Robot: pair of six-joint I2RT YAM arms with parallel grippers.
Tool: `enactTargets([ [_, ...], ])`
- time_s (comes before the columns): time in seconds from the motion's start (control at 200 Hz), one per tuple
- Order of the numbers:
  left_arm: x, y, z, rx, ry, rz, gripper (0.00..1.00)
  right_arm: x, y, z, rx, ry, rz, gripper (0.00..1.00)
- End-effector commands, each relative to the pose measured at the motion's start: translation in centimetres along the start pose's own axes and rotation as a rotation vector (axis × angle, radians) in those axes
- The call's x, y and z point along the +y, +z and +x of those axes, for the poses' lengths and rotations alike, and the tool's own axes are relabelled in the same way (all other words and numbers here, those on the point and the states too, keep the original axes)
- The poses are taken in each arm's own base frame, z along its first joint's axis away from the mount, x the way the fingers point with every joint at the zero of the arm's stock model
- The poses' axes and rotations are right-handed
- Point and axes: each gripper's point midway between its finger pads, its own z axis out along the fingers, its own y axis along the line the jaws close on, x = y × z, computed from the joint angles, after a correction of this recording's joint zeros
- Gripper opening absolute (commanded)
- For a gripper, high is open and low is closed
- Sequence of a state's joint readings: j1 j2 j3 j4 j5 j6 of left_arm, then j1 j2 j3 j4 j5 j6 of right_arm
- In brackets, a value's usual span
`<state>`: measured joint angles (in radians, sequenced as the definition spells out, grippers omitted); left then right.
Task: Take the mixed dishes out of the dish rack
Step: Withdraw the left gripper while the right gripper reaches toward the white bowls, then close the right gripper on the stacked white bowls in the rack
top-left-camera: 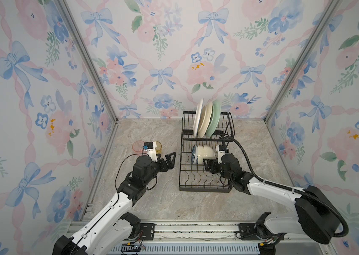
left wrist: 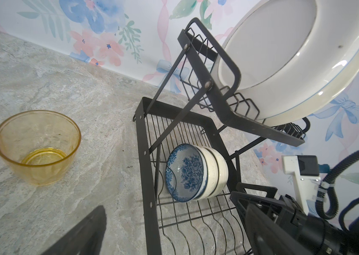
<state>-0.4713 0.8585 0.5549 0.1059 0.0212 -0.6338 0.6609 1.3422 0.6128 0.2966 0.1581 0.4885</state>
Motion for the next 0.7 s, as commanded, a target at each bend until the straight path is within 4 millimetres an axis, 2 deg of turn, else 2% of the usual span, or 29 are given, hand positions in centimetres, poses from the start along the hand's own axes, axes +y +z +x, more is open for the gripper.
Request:
enactTargets([
  [0.0, -0.2, -0.2, -0.3, -0.016, -0.014, 0.02, 0.98, 0.5, 0.5, -1.5, -0.028, -0.003, -0.027, 0.87],
  [0.41, -0.1, 0.3, 0.2, 0.006, -0.021, 0.027, 0.98, -1.1, 1.8, -1.3, -0.015, -0.001, 0.011, 0.87],
  [0.695, 0.0, 0.4, 0.4, 0.008, -0.022, 0.026, 0.98, -1.4, 2.5, -1.1, 0.009, -0.046, 0.027, 0.87],
])
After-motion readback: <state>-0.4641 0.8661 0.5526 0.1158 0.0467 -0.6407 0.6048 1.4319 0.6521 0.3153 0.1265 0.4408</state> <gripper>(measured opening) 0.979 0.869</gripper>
